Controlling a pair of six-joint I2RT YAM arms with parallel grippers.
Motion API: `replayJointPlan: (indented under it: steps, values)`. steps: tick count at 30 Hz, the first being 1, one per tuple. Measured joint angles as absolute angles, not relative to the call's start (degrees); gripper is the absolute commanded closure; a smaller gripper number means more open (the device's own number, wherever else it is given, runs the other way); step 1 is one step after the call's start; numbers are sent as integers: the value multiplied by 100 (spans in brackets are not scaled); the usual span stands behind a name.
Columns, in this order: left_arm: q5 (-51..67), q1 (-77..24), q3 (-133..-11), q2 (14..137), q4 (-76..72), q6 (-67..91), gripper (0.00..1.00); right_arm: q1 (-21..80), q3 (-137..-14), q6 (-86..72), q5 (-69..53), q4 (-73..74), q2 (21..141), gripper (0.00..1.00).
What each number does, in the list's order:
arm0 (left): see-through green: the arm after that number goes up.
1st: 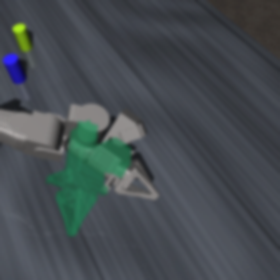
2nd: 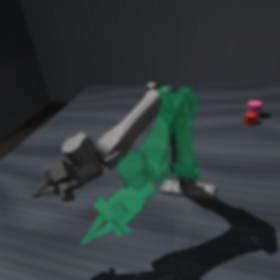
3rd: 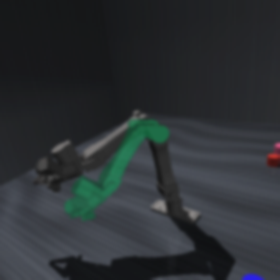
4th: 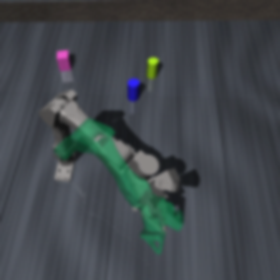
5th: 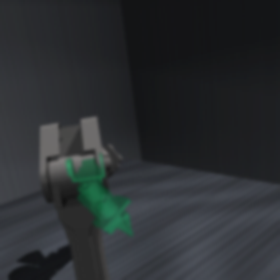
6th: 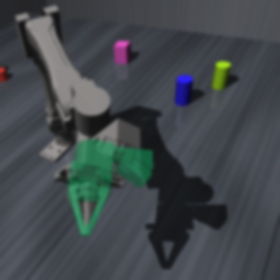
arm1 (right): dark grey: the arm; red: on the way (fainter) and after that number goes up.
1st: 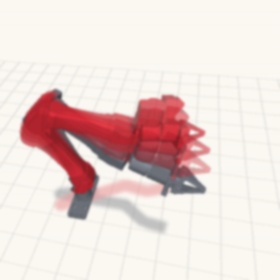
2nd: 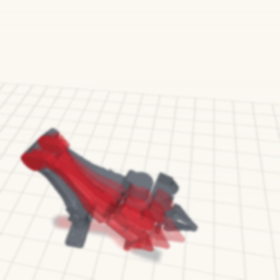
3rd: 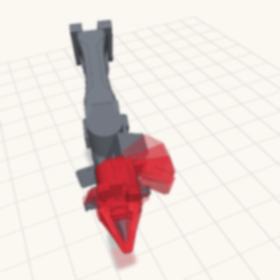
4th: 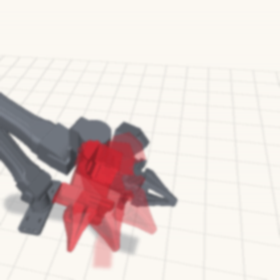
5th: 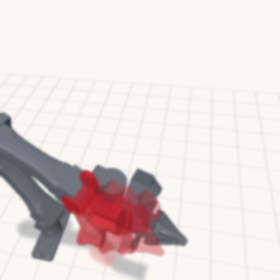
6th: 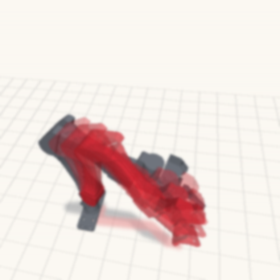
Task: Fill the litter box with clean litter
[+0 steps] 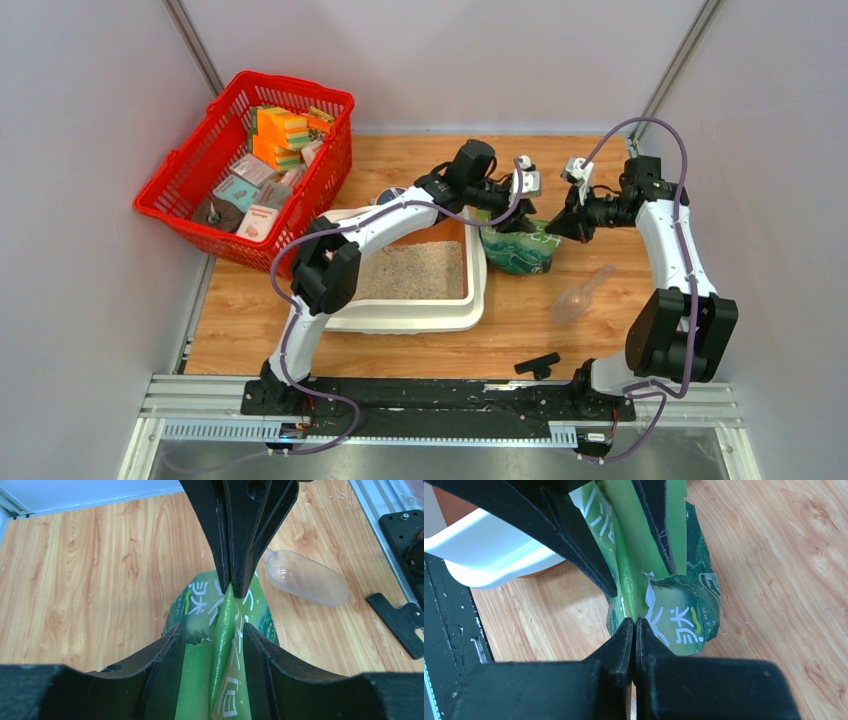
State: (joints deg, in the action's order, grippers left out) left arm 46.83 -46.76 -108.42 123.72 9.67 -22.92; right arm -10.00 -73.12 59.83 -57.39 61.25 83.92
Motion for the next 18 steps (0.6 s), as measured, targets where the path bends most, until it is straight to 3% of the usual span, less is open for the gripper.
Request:
replayJointPlan:
  steps: [5,6,8,18]
  values:
    - [4683,-4676,-10842,12390,985,-2305,71,-998,-7312,5983,-5739,6128,8392,100]
    - [4703,-4676,-10842,12392,989,-2305,86,-998,-7312,5983,-5736,6117,8392,100]
    - [4764,-4678,-10842,12398,1011,-2290,100,-1000,-7312,5986,-5728,6086,8394,100]
    - [4834,-4626,-10962,12455,1144,-1907,100,-1063,-7424,6294,-5645,6364,8429,97]
